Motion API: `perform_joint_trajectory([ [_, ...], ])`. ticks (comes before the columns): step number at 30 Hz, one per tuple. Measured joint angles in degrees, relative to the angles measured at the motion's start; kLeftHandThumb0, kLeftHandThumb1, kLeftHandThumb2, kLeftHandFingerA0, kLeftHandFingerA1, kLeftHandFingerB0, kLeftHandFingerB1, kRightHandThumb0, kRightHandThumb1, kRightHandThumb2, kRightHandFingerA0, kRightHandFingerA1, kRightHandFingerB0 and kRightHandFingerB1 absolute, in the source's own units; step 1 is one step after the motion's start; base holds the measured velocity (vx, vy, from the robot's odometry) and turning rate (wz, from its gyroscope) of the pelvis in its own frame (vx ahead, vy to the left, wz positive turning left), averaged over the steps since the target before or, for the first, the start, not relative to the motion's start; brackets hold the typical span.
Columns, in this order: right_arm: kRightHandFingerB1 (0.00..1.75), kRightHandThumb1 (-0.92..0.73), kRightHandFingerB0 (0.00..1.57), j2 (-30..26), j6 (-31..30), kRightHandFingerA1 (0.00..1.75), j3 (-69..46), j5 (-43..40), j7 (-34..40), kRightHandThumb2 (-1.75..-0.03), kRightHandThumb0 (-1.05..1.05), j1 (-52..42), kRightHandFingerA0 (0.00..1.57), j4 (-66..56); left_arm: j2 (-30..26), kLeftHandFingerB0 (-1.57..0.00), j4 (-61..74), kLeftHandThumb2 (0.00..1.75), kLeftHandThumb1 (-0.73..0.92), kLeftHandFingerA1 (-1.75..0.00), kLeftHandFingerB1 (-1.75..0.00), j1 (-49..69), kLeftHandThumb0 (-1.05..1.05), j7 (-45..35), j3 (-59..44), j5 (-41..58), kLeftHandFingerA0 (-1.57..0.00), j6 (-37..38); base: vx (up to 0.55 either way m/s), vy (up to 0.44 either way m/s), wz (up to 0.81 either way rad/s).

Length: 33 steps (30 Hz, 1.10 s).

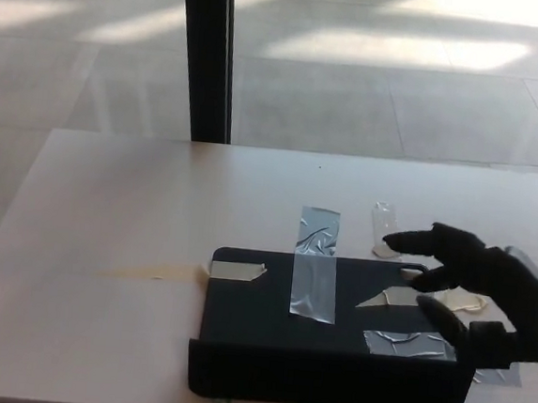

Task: The robot uses its right hand to open a folded tablet cover kept in the middle of the desk

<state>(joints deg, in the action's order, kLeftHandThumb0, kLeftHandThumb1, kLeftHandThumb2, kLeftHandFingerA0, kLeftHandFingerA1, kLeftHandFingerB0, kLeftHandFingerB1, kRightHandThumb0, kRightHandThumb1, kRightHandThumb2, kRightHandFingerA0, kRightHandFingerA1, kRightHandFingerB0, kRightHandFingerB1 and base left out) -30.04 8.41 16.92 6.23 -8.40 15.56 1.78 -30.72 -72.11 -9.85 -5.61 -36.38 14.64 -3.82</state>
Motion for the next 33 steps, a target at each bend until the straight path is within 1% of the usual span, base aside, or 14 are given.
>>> perform_joint_trajectory([
  [2, 0.51, -0.76, 0.32, -0.33, 0.17, 0.6, 1.57, 1.51, -0.41, -1.12, -0.82, 0.0, 0.51, 0.2, -0.03, -0.55, 0.0, 0.66, 0.89, -0.78, -0.68, -0.02, -0.76, 0.01, 0.06, 0.0, -0.77, 0.0, 0.0, 0.0, 0.0],
  [3, 0.38, -0.92, 0.4, -0.67, 0.25, 0.49, 2.42, 2.31, -0.64, -0.68, -0.81, 0.06, 0.6, 0.23, -0.04, -0.55, 0.0, 0.66, 0.89, -0.79, -0.68, -0.02, -0.77, 0.01, 0.08, 0.0, -0.78, 0.0, 0.0, 0.0, 0.0],
  [4, 0.51, -0.75, 0.33, -1.03, 0.37, 0.6, 3.24, 3.06, -0.88, -1.12, -0.81, 0.14, 0.52, 0.33, -0.04, -0.55, 0.0, 0.66, 0.88, -0.79, -0.69, -0.03, -0.77, 0.01, 0.08, 0.01, -0.77, 0.0, 0.0, 0.0, 0.0],
  [13, 0.51, -0.75, 0.34, -2.68, 1.33, 0.65, 10.55, 9.99, -2.44, -1.12, -0.82, 2.91, 0.55, 2.5, -0.07, -0.55, -0.01, 0.66, 0.88, -0.8, -0.68, -0.12, -0.78, 0.03, 0.25, 0.01, -0.79, 0.0, 0.0, 0.0, 0.0],
  [14, 0.37, -0.92, 0.37, -2.69, 1.4, 0.56, 11.55, 10.93, -2.5, -0.71, -0.84, 3.52, 0.59, 2.86, -0.07, -0.56, -0.01, 0.66, 0.88, -0.8, -0.68, -0.16, -0.77, 0.03, 0.26, 0.01, -0.79, 0.0, 0.0, 0.0, 0.0],
  [16, 0.4, -0.92, 0.38, -2.69, 1.48, 0.83, 13.0, 12.35, -2.58, -0.72, -0.9, 4.42, 0.65, 3.46, -0.07, -0.56, -0.01, 0.66, 0.88, -0.79, -0.68, -0.21, -0.77, 0.03, 0.26, 0.01, -0.76, 0.0, 0.0, 0.0, 0.0],
  [22, 0.41, -0.92, 0.36, -2.64, 1.34, 0.75, 17.55, 17.09, -2.55, -0.73, -0.94, 7.83, 0.66, 4.58, -0.07, -0.57, 0.0, 0.66, 0.89, -0.77, -0.68, -0.43, -0.76, 0.03, 0.28, 0.01, -0.76, 0.0, 0.0, 0.0, 0.0],
  [23, 0.53, -0.75, 0.35, -2.63, 1.24, 0.75, 18.4, 18.08, -2.53, -1.16, -0.95, 8.39, 0.65, 4.6, -0.07, -0.56, -0.01, 0.66, 0.9, -0.76, -0.66, -0.44, -0.76, 0.03, 0.28, 0.01, -0.74, 0.0, 0.0, 0.0, 0.0],
  [25, 0.53, -0.75, 0.35, -2.49, 1.0, 0.75, 19.88, 19.81, -2.52, -1.16, -0.95, 9.41, 0.65, 4.61, -0.07, -0.56, -0.01, 0.66, 0.9, -0.76, -0.66, -0.48, -0.76, 0.03, 0.32, 0.01, -0.74, 0.0, 0.0, 0.0, 0.0],
  [26, 0.42, -0.91, 0.44, -2.36, 0.87, 0.86, 20.54, 20.68, -2.5, -0.68, -0.94, 9.78, 0.73, 4.61, -0.07, -0.56, 0.0, 0.66, 0.9, -0.75, -0.66, -0.49, -0.77, 0.02, 0.34, 0.01, -0.74, 0.0, 0.0, 0.0, 0.0],
  [27, 0.41, -0.92, 0.43, -2.22, 0.69, 1.01, 21.29, 21.61, -2.46, -0.68, -0.96, 10.14, 0.75, 4.59, -0.07, -0.56, 0.0, 0.67, 0.9, -0.75, -0.65, -0.49, -0.76, 0.02, 0.39, 0.01, -0.74, 0.0, 0.0, 0.0, 0.0],
  [28, 0.43, -0.92, 0.48, -2.08, 0.46, 1.37, 21.89, 22.52, -2.41, -0.72, -0.98, 10.41, 0.82, 4.54, -0.07, -0.56, -0.01, 0.66, 0.89, -0.75, -0.65, -0.5, -0.78, 0.02, 0.43, 0.01, -0.76, 0.0, 0.0, 0.0, 0.0],
  [32, 0.48, -0.92, 0.54, -1.3, -0.89, 1.67, 23.81, 25.81, -2.27, -0.73, -0.98, 11.45, 0.83, 3.49, -0.07, -0.58, 0.0, 0.66, 0.88, -0.79, -0.68, -0.74, -0.79, 0.03, 0.63, 0.01, -0.8, 0.0, 0.0, 0.0, 0.0],
  [33, 0.47, -0.87, 0.56, -1.01, -1.52, 1.61, 24.46, 27.13, -2.25, -0.77, -1.02, 11.82, 0.85, 2.98, -0.07, -0.6, 0.0, 1.13, 0.67, -0.84, -0.75, -0.85, -0.78, 0.03, 0.67, 0.01, -0.81, 0.0, 0.0, 0.0, 0.0],
])
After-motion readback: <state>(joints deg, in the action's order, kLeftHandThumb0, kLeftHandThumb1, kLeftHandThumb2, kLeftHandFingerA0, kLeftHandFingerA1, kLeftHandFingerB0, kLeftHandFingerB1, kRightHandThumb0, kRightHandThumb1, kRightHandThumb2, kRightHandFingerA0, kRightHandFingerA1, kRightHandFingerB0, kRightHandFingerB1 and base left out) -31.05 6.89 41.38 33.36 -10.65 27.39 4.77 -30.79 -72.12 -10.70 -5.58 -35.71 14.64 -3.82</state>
